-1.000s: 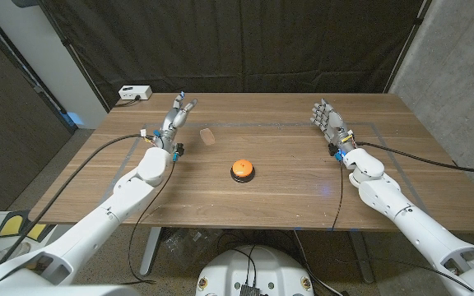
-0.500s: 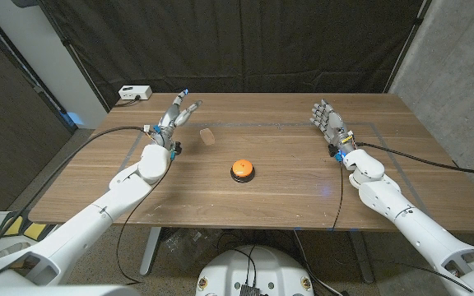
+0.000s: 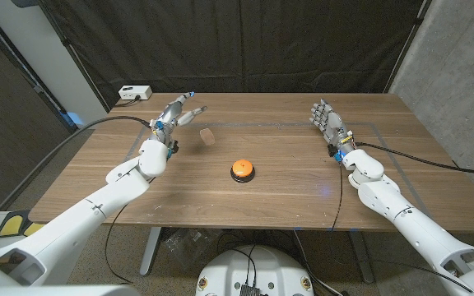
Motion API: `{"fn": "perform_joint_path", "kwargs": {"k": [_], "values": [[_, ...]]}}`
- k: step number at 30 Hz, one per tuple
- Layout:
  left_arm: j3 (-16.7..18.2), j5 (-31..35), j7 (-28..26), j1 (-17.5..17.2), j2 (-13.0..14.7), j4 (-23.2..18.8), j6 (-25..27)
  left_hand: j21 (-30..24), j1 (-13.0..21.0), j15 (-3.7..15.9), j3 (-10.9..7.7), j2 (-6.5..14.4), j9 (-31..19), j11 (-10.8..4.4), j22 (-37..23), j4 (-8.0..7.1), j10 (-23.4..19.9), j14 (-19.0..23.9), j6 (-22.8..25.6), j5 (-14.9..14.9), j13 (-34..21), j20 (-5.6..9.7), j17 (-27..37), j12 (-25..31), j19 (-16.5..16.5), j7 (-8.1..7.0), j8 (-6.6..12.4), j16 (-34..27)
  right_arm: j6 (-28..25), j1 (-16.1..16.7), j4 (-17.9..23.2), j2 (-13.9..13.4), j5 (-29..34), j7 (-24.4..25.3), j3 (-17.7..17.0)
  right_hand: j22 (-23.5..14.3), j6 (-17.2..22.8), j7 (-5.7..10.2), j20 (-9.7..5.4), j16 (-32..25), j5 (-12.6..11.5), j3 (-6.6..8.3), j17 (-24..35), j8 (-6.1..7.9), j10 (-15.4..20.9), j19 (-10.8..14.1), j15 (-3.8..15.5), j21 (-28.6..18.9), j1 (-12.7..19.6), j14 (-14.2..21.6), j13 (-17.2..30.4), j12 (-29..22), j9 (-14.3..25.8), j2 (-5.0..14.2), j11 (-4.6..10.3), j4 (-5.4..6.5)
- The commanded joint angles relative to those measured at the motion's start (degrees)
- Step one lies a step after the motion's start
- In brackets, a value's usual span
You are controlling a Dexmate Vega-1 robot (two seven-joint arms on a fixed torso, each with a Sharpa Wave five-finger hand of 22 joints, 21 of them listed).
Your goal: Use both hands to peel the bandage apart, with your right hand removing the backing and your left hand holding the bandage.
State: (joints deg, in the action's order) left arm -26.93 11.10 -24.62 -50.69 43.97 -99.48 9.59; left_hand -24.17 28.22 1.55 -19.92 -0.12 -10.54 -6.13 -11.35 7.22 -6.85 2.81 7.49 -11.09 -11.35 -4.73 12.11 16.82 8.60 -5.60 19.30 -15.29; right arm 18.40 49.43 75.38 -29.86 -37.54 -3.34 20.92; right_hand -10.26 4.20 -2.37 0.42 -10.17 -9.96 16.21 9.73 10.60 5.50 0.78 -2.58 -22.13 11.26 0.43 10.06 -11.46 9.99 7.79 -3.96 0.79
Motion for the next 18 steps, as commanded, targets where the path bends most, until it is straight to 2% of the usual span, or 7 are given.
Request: {"fn": "perform_joint_path", "kwargs": {"k": [1,4,7,18], "values": [[-2.44,7.3,2.01,1.37,2.5,-4.48,9.67,-0.54,2.21,0.49,-0.3,-0.73,-0.18,-0.56,-0.22,1.05,-3.01,1.93,2.96,-0.59,-0.28,0.15,0.44,1.0,-1.18,0.46,0.74,-0.74,0.39,-0.89,-1.44,0.72,0.01,-0.71,0.37,-0.21,0.74,0.04,-0.32,-0.33,-0.3,0.06,0.16,0.32,0.61,0.48,-0.12,0.09,0.49,0.29,0.21,-0.39,0.27,-0.2,0.14,-0.23],[-3.62,9.55,3.45,2.25,3.15,-5.4,12.42,-0.69,3.78,0.39,-0.55,-0.93,-0.18,-0.55,-0.24,1.47,-4.77,1.9,5.61,-0.81,-0.38,0.02,0.66,1.44,-1.69,0.32,1.35,-0.42,0.39,-1.07,-1.61,0.74,0.33,-0.58,0.51,-0.22,0.77,0.08,-0.32,-0.36,-0.3,0.05,0.16,0.32,0.68,0.48,-0.09,0.13,0.47,0.37,0.21,-0.41,0.27,-0.19,0.13,-0.22],[-4.55,10.9,5.45,3.1,3.73,-6.22,14.44,-0.62,4.45,-0.08,-0.62,-1.08,-0.17,-0.7,-0.24,1.65,-5.07,1.05,6.14,-0.9,-0.41,-0.3,0.69,1.44,-1.58,0.25,1.38,0.04,0.67,-1.18,-1.87,0.82,0.44,-0.61,0.52,-0.22,0.8,0.03,-0.28,-0.36,-0.29,0.03,0.17,0.31,0.68,0.51,-0.1,0.18,0.45,0.42,0.21,-0.39,0.27,-0.18,0.2,-0.22],[-7.98,14.98,15.38,7.23,6.61,-8.44,19.53,-0.33,6.91,-0.67,-0.77,-1.84,-0.22,-0.16,-0.21,2.06,-3.42,-0.41,9.58,-1.27,-0.56,-0.33,0.85,0.34,-1.17,-0.07,2.09,0.93,1.14,-1.42,-2.87,1.17,0.16,-0.97,0.4,-0.23,0.9,-0.09,-0.3,-0.36,-0.3,-0.01,0.16,0.3,0.8,0.64,-0.01,0.31,0.42,0.53,0.22,-0.39,0.27,-0.16,0.24,-0.25]]}}
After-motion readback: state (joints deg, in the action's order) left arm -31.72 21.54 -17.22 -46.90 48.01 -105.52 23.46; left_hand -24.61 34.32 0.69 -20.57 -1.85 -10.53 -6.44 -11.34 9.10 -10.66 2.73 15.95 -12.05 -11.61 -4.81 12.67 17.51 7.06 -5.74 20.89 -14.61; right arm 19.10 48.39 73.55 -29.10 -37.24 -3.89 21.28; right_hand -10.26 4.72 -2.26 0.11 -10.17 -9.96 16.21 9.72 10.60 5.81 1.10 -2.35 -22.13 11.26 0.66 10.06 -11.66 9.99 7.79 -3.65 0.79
